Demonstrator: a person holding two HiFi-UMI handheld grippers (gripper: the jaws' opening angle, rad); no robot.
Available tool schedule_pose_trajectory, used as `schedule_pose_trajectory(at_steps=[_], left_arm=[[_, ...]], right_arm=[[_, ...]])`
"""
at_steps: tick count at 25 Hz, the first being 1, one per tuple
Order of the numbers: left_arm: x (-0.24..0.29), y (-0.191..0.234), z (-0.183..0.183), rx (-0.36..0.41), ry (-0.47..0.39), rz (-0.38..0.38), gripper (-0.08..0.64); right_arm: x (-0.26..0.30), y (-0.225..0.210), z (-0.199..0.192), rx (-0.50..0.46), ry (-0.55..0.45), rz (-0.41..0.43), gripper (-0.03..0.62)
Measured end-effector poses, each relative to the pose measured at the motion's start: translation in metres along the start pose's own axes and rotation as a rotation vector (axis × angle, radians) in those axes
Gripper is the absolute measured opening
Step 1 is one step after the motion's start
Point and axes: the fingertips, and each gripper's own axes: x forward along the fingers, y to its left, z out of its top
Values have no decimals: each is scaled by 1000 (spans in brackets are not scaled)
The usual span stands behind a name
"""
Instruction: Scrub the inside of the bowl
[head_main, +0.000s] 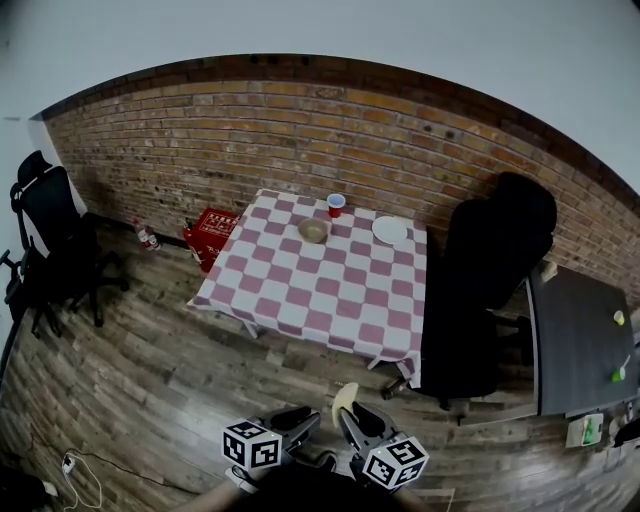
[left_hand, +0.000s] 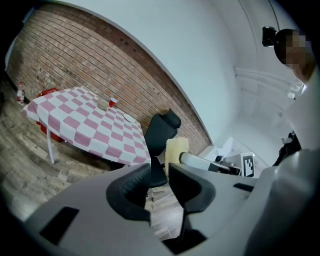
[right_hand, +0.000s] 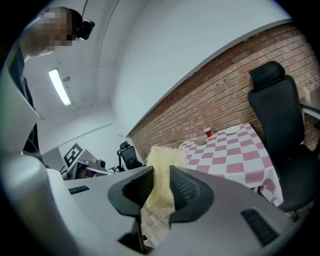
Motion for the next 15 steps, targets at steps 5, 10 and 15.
schedule_pose_trajectory(at_steps=[5, 10, 15], left_arm=[[12, 31, 43, 22, 13, -47, 121], [13, 68, 94, 34, 19, -79, 121], [9, 108, 128, 23, 30, -107, 121]], right_arm=[[38, -15, 23, -8, -13, -62, 110], [87, -21, 48, -12, -11, -133, 110], [136, -16, 61, -26, 24, -172, 110]])
